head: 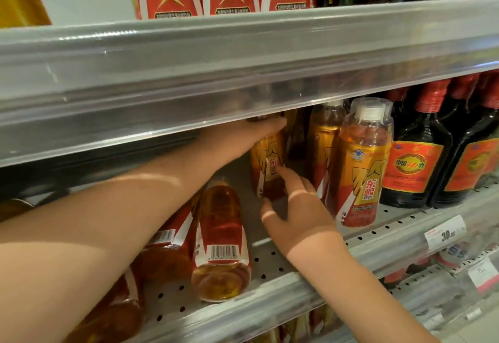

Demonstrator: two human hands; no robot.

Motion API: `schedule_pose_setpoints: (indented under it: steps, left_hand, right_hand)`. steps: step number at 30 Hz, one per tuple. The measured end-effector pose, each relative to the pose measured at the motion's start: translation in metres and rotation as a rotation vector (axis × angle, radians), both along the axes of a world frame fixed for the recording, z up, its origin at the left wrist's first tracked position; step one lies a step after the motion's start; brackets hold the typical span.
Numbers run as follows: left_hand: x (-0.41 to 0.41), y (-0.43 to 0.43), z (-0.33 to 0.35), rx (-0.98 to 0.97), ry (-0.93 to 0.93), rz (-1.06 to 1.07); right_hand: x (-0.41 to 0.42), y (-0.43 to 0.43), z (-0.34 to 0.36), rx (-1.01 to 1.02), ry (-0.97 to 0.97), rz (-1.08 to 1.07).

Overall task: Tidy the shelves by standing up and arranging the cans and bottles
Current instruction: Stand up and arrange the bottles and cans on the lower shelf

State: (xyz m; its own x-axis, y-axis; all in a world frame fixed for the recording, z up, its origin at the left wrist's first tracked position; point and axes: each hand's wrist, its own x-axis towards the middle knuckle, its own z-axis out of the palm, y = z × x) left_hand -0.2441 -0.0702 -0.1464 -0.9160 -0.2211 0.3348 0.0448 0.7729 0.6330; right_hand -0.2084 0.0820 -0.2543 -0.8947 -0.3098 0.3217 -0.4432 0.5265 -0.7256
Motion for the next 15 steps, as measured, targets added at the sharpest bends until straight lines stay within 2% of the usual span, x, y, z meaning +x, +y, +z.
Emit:
schedule_pose_setpoints:
  steps: [4, 7, 15]
  left_hand:
    - [-0.004, 0.014, -0.01, 0.057, -0.147, -0.152]
    - [-0.001, 0.013, -0.013, 0.085, -0.197, -0.166]
    - [0.011, 0.036, -0.021, 0.119, -0.091, -0.17]
  right_hand:
    - [0.005, 0.015, 0.003, 0.042, -0.005, 0.001]
    - [0.017, 0.032, 0.003, 0.031, 0.091, 0.009]
    - [0.04, 0.055, 0.005, 0.1, 0.088, 0.054]
